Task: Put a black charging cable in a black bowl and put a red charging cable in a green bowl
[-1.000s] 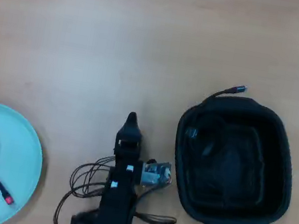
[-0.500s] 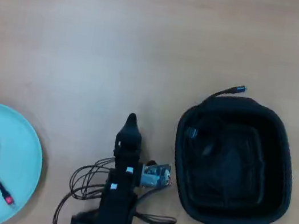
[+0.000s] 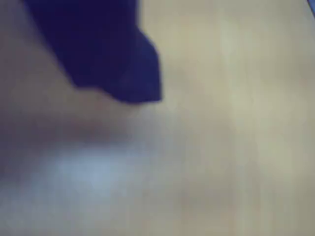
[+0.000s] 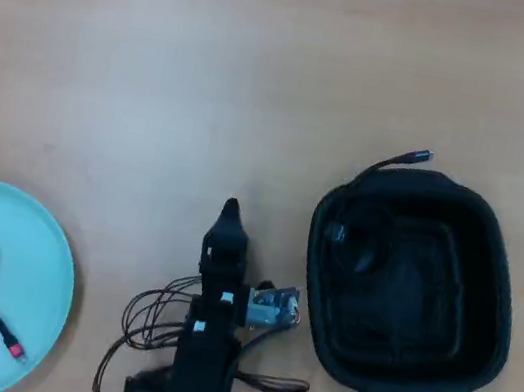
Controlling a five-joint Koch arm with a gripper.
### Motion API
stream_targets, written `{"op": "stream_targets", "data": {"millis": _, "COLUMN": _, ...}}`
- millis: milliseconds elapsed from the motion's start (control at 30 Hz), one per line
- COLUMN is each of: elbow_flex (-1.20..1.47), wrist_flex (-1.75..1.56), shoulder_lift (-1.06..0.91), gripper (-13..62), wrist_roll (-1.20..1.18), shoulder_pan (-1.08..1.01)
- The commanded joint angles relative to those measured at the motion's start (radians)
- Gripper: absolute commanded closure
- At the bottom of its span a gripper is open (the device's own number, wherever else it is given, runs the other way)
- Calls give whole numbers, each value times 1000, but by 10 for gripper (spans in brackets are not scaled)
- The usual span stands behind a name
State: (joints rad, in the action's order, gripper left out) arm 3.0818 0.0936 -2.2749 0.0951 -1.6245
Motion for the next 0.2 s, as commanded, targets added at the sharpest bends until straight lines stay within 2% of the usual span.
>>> {"op": "stream_targets", "data": {"millis": 0, "elbow_flex": 74, "wrist_flex": 54, "shoulder_lift": -97, "gripper": -10, "wrist_roll": -2, "shoulder_pan": 0}}
{"op": "stream_targets", "data": {"millis": 167, "elbow_flex": 74, "wrist_flex": 54, "shoulder_lift": -97, "gripper": -10, "wrist_roll": -2, "shoulder_pan": 0}}
